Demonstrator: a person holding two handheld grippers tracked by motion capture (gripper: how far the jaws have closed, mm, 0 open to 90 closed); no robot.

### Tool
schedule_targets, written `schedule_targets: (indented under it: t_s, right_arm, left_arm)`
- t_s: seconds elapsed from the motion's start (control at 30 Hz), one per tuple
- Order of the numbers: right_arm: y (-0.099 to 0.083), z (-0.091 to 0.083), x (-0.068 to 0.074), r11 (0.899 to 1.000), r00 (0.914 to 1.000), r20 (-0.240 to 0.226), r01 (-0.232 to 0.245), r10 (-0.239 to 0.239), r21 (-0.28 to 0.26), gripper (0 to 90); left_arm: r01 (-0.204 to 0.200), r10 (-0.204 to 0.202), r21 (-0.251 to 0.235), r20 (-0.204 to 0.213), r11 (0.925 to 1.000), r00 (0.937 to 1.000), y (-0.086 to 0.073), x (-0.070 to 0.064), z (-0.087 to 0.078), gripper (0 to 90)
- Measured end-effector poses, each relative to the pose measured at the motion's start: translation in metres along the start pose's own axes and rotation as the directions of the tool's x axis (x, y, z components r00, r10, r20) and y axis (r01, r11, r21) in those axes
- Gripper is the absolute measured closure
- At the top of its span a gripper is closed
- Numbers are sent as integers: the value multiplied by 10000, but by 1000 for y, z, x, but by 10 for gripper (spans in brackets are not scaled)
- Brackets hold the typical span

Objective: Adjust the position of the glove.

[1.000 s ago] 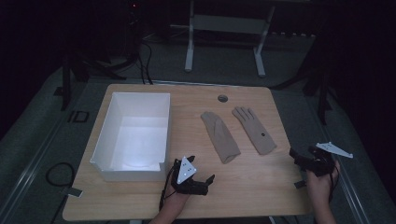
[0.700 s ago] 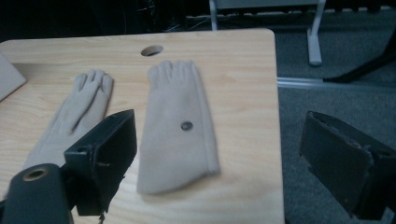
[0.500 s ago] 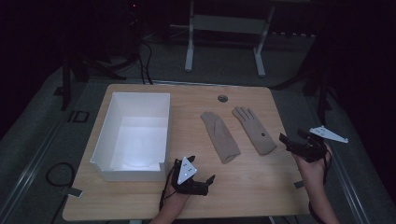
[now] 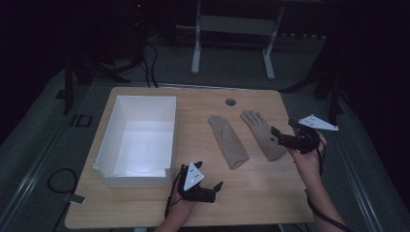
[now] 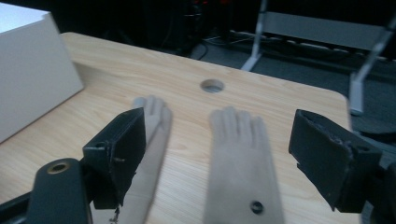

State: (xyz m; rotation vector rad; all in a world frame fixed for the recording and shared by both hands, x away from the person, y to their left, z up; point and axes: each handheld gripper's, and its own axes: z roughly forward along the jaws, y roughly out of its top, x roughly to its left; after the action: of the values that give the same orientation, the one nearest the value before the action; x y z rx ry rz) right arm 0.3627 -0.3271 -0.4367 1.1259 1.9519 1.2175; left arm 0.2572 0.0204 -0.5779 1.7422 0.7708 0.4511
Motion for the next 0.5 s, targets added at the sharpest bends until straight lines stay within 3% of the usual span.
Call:
schedule_targets:
  t_s: [0.5]
  right_arm:
    - [12,44,38,9982,9937,-989,551,-527,219,226]
  left_arm:
    - [-45,45,19,86,10000,10000,0,-1,0,14]
